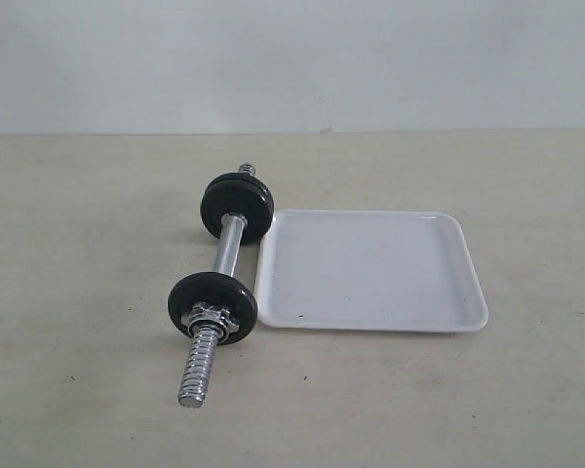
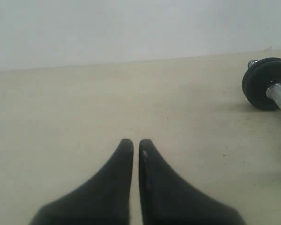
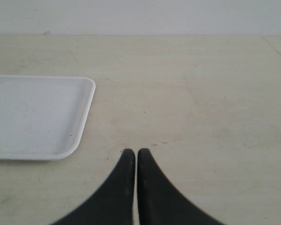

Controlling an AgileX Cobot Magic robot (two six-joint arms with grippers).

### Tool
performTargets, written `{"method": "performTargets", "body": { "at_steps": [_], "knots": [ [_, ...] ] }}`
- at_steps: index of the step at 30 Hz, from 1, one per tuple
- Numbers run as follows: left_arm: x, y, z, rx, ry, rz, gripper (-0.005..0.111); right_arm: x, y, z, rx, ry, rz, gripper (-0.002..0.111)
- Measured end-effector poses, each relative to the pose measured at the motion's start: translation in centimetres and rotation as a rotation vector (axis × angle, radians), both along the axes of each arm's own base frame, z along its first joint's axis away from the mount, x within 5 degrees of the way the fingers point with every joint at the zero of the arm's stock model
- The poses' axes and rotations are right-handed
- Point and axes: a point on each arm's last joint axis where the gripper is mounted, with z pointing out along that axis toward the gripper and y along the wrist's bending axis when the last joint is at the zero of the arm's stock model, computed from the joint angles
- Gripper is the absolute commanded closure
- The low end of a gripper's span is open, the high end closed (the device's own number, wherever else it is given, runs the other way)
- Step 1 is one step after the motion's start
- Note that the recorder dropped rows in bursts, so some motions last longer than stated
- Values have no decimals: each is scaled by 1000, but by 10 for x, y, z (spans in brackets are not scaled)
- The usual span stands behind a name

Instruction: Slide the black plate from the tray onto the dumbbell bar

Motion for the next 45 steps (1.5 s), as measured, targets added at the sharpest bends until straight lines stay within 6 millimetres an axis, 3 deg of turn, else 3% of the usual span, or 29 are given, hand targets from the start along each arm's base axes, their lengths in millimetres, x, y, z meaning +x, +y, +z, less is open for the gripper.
{"method": "performTargets", "body": {
  "at_steps": [45],
  "knots": [
    [0,0,0,-2,0,1,102,1,0,2,0,-25,1,109]
  ]
}}
